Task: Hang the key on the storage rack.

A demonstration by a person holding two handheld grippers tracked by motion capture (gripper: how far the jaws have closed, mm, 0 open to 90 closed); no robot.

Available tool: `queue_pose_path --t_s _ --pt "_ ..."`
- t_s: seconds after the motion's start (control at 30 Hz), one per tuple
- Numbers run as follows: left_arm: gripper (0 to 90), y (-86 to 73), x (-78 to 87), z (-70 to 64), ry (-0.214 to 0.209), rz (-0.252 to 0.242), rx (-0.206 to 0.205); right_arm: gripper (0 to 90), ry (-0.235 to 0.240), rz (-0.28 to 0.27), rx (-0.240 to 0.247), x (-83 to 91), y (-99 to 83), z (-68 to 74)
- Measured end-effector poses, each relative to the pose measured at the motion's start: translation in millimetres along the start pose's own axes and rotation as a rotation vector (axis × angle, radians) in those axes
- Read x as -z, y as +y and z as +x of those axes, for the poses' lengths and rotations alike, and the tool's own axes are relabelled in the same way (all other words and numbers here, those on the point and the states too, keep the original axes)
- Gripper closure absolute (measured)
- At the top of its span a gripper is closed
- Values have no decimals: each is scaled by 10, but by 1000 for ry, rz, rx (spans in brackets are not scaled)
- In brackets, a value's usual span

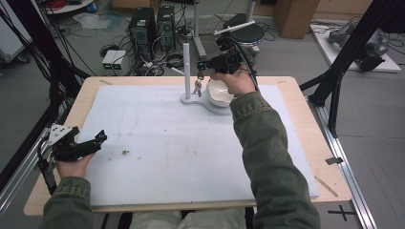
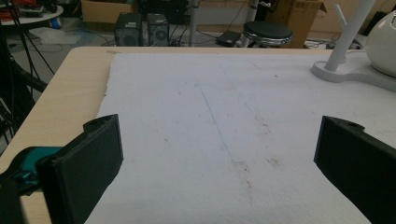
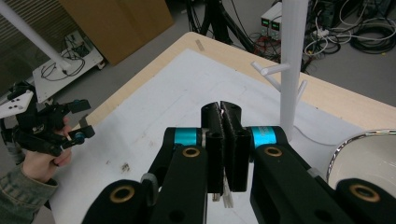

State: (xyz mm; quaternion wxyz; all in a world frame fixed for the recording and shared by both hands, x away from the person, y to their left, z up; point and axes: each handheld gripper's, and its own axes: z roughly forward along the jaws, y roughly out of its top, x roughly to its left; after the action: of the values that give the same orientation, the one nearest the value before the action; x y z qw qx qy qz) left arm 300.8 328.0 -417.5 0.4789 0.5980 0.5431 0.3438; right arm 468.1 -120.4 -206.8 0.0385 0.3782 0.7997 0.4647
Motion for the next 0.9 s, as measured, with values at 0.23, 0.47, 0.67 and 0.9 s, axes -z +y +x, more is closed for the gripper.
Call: queue_pose_path --t_s 0.23,0.47,0.67,0.9 --pt "17 1 4 7 2 -2 4 882 -7 6 23 -61 109 -8" --pt "17 0 7 5 -2 -3 7 882 -22 12 30 -115 270 -19" --pt "17 -5 5 4 -7 3 4 882 -34 17 37 -221 372 -12" --pt "17 -6 5 3 -6 -1 11 883 -47 29 49 -329 471 -13"
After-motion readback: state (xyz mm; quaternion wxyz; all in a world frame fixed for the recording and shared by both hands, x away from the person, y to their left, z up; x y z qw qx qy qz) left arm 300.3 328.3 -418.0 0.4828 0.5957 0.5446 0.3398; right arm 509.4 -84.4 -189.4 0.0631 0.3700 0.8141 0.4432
